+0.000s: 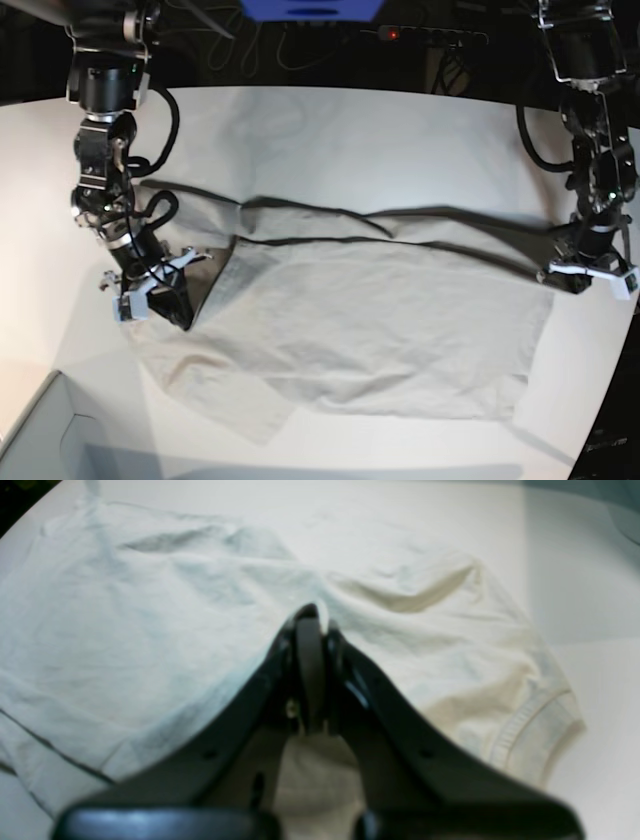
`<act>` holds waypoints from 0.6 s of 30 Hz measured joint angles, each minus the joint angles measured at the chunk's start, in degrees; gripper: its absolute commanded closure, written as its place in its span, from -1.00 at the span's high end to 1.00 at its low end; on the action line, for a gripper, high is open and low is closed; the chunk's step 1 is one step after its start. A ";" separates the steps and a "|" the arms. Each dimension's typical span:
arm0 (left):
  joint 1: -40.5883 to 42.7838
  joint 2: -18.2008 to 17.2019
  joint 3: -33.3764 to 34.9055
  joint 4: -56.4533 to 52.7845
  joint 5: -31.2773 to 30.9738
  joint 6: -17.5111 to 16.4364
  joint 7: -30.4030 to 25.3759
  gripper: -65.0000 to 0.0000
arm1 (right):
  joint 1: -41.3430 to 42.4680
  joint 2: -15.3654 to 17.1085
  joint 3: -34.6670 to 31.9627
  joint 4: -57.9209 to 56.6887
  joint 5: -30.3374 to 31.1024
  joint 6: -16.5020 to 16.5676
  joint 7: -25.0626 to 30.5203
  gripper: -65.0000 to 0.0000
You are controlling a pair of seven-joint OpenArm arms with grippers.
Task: Layout the t-shirt on the table in an organized manner, then fold the t-shirt properly
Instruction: 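Grasp the shirt's side edges with both grippers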
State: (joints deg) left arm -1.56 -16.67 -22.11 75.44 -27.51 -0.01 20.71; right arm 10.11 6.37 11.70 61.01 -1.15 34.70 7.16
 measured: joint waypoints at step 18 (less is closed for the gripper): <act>-10.05 -1.14 2.97 -13.03 0.20 0.28 -0.28 -0.63 | 2.84 0.13 0.11 0.02 -0.02 0.00 -0.17 -0.92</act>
State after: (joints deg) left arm -11.62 -17.80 -19.14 62.41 -27.31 0.27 20.43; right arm 12.95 6.50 11.81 61.04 -1.17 34.70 6.98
